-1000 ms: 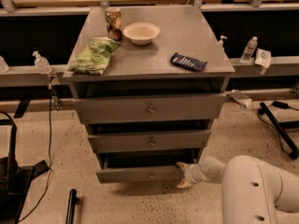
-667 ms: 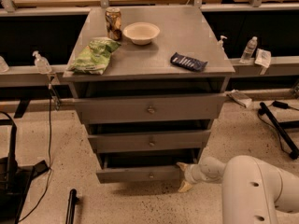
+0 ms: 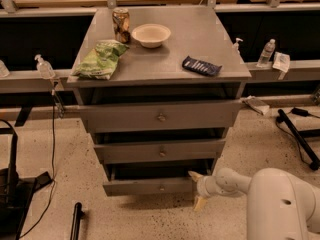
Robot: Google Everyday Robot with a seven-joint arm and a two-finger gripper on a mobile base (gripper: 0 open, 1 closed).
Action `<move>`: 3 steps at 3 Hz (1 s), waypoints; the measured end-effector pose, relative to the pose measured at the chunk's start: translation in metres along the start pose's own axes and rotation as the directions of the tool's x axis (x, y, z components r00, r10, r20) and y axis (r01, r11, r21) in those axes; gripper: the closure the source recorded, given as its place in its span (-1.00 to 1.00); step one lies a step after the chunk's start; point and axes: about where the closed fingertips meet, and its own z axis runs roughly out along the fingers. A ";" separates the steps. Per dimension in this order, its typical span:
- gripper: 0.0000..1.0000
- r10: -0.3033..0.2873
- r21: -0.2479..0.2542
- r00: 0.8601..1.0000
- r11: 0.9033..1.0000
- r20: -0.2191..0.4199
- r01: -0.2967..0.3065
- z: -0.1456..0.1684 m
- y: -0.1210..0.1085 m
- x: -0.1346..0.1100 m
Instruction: Open bottom drawer
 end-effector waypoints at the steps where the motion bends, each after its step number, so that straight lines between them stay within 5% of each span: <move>1: -1.00 -0.049 0.021 0.997 0.999 0.059 0.048 -0.014 -0.011 -0.027; 2: -1.00 -0.069 0.029 0.995 0.997 0.072 0.067 -0.016 -0.019 -0.035; 3: -0.66 -0.049 0.033 0.995 0.998 0.082 0.047 -0.011 -0.028 -0.032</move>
Offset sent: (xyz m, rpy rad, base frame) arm 0.0187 0.0251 0.0485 0.0604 -0.0812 0.0834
